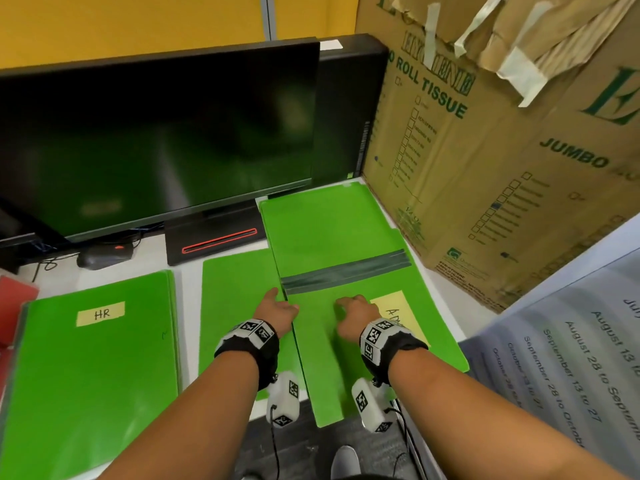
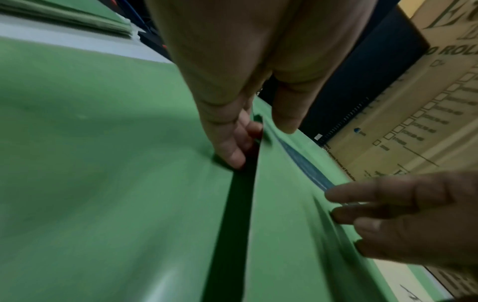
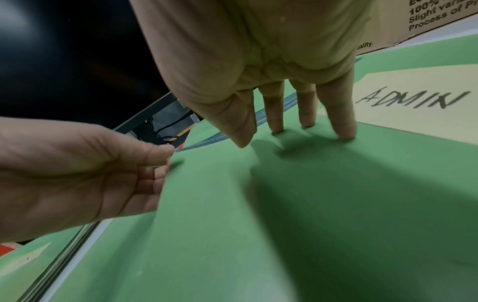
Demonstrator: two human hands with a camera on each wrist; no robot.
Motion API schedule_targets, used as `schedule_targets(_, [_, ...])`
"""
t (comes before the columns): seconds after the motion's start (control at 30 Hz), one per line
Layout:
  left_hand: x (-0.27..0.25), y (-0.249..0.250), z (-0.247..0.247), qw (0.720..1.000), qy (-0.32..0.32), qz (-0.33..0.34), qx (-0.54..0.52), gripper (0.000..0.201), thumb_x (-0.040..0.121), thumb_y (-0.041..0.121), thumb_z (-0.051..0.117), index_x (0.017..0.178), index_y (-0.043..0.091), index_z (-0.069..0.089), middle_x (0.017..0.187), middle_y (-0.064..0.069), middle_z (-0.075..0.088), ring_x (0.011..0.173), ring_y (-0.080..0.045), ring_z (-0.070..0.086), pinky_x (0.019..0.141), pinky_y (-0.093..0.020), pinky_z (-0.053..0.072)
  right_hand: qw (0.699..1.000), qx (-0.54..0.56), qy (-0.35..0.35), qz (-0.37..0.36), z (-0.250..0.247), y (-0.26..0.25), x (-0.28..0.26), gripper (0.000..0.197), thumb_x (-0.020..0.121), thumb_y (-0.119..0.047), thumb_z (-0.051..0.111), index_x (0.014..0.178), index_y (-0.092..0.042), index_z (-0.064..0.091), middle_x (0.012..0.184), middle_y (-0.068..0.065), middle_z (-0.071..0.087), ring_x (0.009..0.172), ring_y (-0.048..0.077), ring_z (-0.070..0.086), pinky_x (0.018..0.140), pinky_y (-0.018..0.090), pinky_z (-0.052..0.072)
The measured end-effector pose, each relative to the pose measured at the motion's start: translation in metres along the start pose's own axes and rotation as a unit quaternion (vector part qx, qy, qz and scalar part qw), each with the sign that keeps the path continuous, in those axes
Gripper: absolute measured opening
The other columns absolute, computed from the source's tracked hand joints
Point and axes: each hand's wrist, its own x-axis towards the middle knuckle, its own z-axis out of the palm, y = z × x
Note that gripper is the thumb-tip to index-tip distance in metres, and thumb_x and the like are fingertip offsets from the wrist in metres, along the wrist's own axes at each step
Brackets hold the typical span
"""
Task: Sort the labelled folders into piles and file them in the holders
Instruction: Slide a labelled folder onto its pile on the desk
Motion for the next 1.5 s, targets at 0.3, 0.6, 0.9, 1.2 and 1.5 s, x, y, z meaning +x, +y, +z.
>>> schedule_targets(0.3, [-0.004,0.015,-0.029,0.985,0.094,0.094,0.113,0.026,0.090,0.005,0.054,0.116,0.007,0.053,0.092,-0.013,0.056,0.085,-0.029,0.058,0.087,-0.044,0.054,0.969,0.048,0.223,-0.092,-0.027,-0.019,-0.006,0.076,0.080,-0.008,0.057,0.145,-0.033,0.026,0.146,0.005,0.026,0.129,0.030,0.032,0.103,0.039,0.039])
schedule_targets(0.6, [-0.031,0.015,-0.090,0.947,0.252,0.172,0.099,0.025,0.090,0.000,0.051,0.114,0.006,0.058,0.093,-0.016,0.059,0.088,-0.034,0.058,0.076,-0.031,0.043,0.936,0.014,0.328,-0.129,-0.046,-0.070,-0.028,0.041,0.081,-0.011,0.061,0.114,-0.032,0.051,0.149,-0.002,0.030,0.144,0.029,0.009,0.113,0.062,0.007])
schedule_targets(0.9, [-0.068,0.017,-0.123,0.854,0.409,0.219,0.236,0.063,0.074,0.009,0.075,0.128,0.033,0.051,0.144,-0.001,0.036,0.138,-0.026,0.026,0.115,-0.052,0.016,0.888,-0.017,0.407,-0.215,-0.050,-0.121,-0.063,0.019,0.081,-0.014,0.061,0.093,-0.028,0.060,0.110,-0.007,0.058,0.124,0.024,0.037,0.110,0.060,0.010])
schedule_targets(1.2, [-0.087,0.017,-0.154,0.857,0.442,0.187,0.187,0.013,0.089,0.038,0.058,0.096,0.032,0.068,0.103,0.007,0.064,0.106,-0.022,0.055,0.104,-0.050,0.025,0.779,0.051,0.506,-0.368,-0.033,-0.145,-0.082,0.062,0.061,0.011,0.060,0.111,-0.025,0.064,0.116,0.004,0.054,0.119,0.025,0.044,0.103,0.048,0.030])
schedule_targets(1.5, [-0.085,-0.015,-0.178,0.865,0.467,0.183,0.021,0.017,0.090,0.041,0.054,0.093,0.025,0.061,0.076,0.002,0.061,0.075,-0.025,0.060,0.083,-0.039,0.051,0.836,0.053,0.410,-0.360,-0.009,-0.138,-0.064,0.049,0.073,0.005,0.062,0.113,-0.024,0.065,0.107,0.000,0.055,0.106,0.020,0.045,0.092,0.043,0.043])
